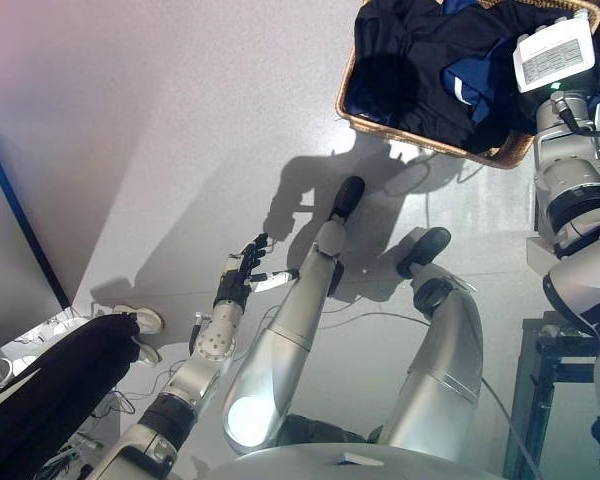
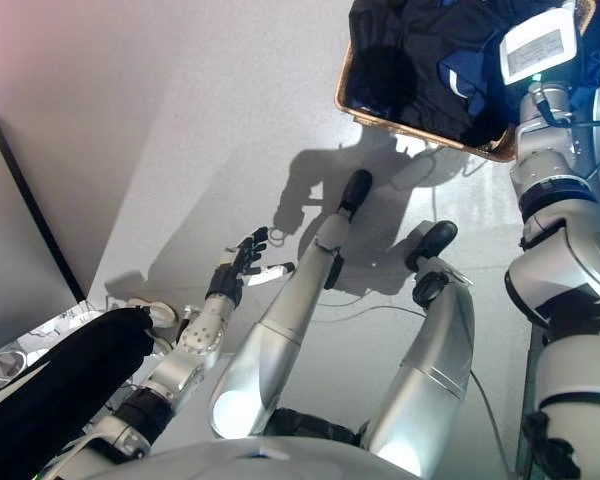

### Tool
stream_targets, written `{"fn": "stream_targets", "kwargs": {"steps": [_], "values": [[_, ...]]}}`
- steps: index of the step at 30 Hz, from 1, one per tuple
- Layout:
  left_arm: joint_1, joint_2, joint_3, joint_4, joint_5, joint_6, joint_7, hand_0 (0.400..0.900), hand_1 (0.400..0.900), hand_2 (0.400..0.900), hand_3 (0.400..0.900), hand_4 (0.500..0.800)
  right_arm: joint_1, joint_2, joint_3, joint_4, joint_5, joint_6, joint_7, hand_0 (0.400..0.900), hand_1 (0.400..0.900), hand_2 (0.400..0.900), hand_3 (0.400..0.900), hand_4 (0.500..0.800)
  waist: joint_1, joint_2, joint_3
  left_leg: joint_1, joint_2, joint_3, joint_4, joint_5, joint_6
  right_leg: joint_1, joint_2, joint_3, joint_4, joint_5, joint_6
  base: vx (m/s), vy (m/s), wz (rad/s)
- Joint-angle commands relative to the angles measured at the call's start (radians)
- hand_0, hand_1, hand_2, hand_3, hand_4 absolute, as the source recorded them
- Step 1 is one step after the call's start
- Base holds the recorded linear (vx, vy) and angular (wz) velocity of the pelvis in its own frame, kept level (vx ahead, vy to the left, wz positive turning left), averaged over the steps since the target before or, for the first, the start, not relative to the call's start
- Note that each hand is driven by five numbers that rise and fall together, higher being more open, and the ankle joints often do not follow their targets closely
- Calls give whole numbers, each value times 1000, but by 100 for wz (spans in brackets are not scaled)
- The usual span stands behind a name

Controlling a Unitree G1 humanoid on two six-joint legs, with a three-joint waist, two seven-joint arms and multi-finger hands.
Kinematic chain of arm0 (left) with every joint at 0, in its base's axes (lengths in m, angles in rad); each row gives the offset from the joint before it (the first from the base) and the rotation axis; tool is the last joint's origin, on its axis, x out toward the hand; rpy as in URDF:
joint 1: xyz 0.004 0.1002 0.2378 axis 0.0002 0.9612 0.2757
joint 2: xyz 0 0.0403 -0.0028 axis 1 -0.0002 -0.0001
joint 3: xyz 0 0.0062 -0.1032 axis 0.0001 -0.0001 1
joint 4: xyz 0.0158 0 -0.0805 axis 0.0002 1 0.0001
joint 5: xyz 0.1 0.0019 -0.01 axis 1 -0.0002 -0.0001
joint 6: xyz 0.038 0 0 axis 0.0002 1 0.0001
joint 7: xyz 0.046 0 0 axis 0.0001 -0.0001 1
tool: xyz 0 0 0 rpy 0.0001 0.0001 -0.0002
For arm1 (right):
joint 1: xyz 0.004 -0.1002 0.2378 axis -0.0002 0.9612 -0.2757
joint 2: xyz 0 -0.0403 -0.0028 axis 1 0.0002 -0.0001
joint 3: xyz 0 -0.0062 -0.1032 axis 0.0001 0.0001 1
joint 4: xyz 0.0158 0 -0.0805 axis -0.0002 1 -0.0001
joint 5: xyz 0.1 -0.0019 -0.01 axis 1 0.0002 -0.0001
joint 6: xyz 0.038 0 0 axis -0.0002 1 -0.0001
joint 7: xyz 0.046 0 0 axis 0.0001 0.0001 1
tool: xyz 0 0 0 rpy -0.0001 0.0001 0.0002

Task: Put the clothes in the basket into the washing machine.

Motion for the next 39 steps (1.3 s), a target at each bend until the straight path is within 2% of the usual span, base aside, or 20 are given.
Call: {"fn": "stream_targets", "kwargs": {"steps": [1,9,17,29,36,37,38,39], "values": [[68,27,-10,-60,-22,-46,29,900,900,900,900,800,-104,-151,76,14,21,57,-17,900,900,900,900,800,-9,68,-21,-16,-16,17,122,-201,17,1,-1,44,-36,59,63,-12,3,-5],[60,23,-4,-83,-24,-47,44,900,900,900,900,800,-84,-139,51,26,59,62,-6,900,900,900,900,800,-18,59,-21,-40,-10,19,121,-199,17,-24,2,42,-40,66,63,-5,1,-4],[42,24,0,-89,-19,-45,66,900,900,900,900,800,-53,-107,-2,36,113,82,-34,900,900,900,900,800,-40,38,-21,-41,9,30,96,-193,14,-23,16,33,-86,88,69,-4,5,-9],[29,26,16,-114,-16,-44,81,900,900,900,900,800,-23,-66,-31,39,152,69,-6,900,900,900,900,800,-67,7,-21,-40,29,44,76,-191,11,-23,40,35,-134,113,76,-5,8,-9],[25,34,19,-133,-12,-45,82,900,900,900,900,800,-26,-43,-27,61,157,63,25,900,900,900,900,800,-62,13,-21,-50,29,44,71,-188,10,-30,38,34,-140,115,76,-1,0,-1],[28,35,19,-137,-13,-45,82,900,900,900,900,800,-25,-40,-29,70,158,65,28,624,624,624,624,634,-61,15,-21,-52,29,44,69,-187,10,-32,38,33,-141,116,77,0,0,0],[28,37,20,-142,-13,-46,81,900,900,900,900,800,-30,-39,-28,76,158,67,28,624,624,624,624,634,-59,18,-21,-53,29,44,67,-186,10,-35,38,34,-141,116,77,0,0,0],[32,38,21,-146,-11,-47,82,900,900,900,900,800,-35,-43,-27,76,160,70,19,400,400,400,400,500,-58,21,-21,-54,29,46,64,-184,9,-37,38,32,-141,117,77,0,0,0]]}}
